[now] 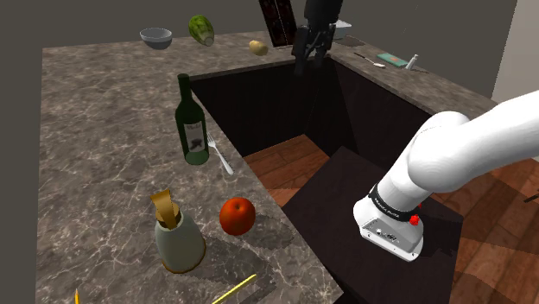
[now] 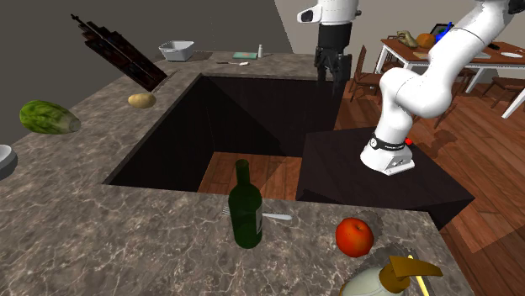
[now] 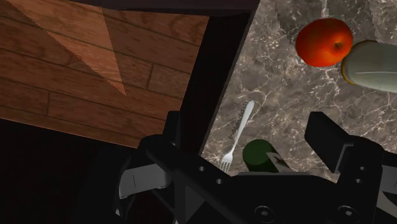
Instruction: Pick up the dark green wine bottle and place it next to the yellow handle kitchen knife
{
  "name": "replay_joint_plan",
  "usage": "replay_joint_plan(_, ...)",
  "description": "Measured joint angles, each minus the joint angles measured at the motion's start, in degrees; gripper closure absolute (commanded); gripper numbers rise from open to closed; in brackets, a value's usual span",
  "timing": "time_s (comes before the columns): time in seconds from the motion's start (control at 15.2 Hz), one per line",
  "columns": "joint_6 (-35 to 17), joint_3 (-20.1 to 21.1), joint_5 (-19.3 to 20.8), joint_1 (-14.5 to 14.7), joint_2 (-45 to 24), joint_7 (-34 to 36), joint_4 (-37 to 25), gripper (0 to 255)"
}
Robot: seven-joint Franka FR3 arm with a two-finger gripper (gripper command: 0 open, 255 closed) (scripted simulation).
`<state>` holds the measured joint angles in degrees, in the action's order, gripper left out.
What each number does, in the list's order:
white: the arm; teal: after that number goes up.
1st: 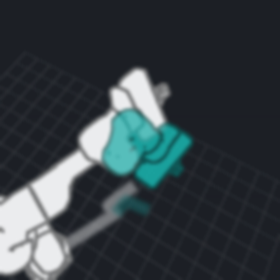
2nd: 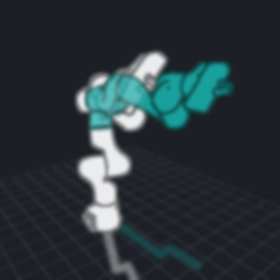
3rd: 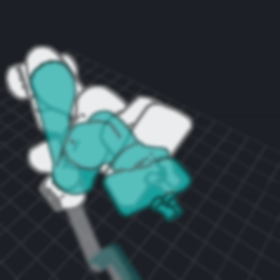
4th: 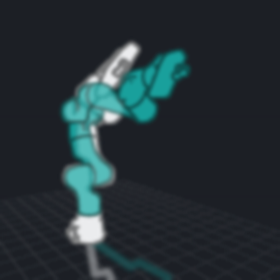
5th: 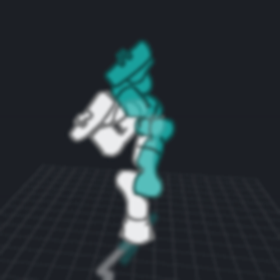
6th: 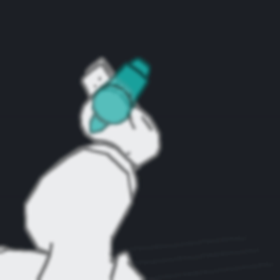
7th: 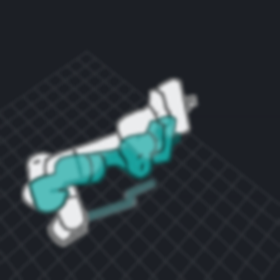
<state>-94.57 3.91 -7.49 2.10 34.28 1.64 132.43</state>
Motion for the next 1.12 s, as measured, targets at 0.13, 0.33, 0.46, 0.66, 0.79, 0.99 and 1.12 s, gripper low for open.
replay_joint_plan(0.13, -1.4, 1.4, -0.4, 0.4, -4.3, 1.3, -3.0, 0)
replay_joint_plan(0.33, -3.1, 3.2, -0.4, 0.9, -10.8, 3.2, -7.6, 0)
replay_joint_plan(0.46, -3.8, 4.5, -0.2, 1.3, -15.6, 4.6, -11.7, 0)
replay_joint_plan(0.66, -4.5, 5.8, 0.5, 1.7, -21.7, 6.4, -16.9, 0)
replay_joint_plan(0.79, -5.2, 7.0, 1.2, 2.2, -26.6, 8.1, -21.1, 0)
replay_joint_plan(0.99, -4.7, 8.3, 2.7, 3.0, -33.5, 10.3, -28.1, 0)
replay_joint_plan(1.12, -4.1, 9.0, 3.9, 3.8, -38.9, 11.9, -33.9, 0)
